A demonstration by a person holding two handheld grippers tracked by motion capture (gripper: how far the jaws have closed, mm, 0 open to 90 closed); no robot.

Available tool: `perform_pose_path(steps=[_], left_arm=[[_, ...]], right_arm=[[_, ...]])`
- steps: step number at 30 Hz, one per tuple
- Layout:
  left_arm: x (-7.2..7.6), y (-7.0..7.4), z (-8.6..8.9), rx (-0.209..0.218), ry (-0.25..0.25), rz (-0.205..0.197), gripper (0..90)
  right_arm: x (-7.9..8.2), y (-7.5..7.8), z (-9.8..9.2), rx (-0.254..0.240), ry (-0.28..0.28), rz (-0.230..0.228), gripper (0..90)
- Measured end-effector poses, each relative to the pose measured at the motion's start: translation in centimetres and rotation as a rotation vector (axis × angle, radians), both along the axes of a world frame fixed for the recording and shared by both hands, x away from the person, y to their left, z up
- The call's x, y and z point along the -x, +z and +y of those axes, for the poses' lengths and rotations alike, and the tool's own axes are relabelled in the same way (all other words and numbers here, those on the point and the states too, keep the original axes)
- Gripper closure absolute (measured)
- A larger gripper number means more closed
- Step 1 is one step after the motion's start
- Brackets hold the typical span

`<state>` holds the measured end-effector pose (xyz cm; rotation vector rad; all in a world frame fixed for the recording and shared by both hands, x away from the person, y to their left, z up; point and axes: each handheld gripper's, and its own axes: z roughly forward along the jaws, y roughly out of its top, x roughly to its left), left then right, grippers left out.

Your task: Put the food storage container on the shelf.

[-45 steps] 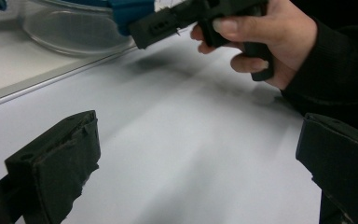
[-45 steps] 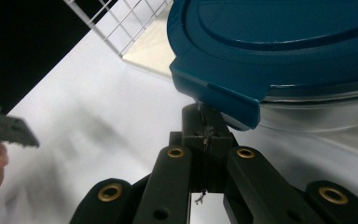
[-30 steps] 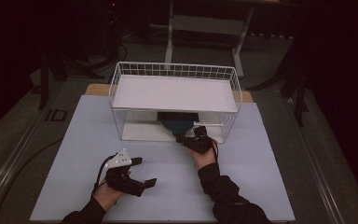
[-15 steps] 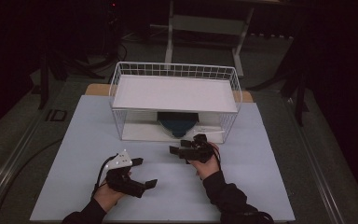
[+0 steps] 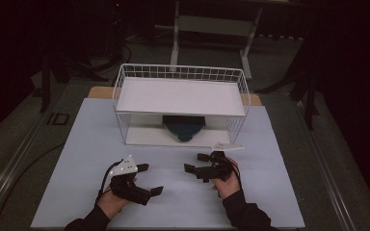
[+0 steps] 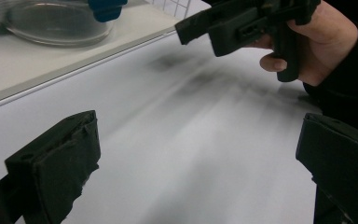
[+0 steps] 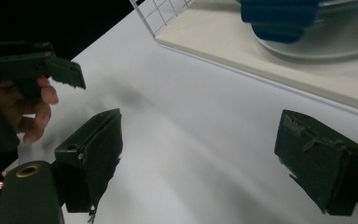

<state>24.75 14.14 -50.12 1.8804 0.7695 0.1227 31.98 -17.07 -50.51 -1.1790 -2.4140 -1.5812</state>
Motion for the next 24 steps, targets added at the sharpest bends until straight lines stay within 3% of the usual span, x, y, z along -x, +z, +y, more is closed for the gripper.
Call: perform_pose_path(steps=[8, 13, 24], left_arm=[[0.0, 0.1, 0.0, -0.001, -0.006, -0.004, 0.3], [0.1, 0.1, 0.0, -0.008, -0.011, -0.01, 0.3], [0.2, 0.2, 0.1, -0.006, -0.016, -0.015, 0.2]], right_arm=[[1.7, -0.2, -2.4, 0.031, -0.032, -0.022, 14.7], [2.5, -0.4, -3.8, 0.026, -0.055, -0.01, 14.7], [3.3, -1.2, -4.8, 0.057, -0.061, 0.006, 14.8]])
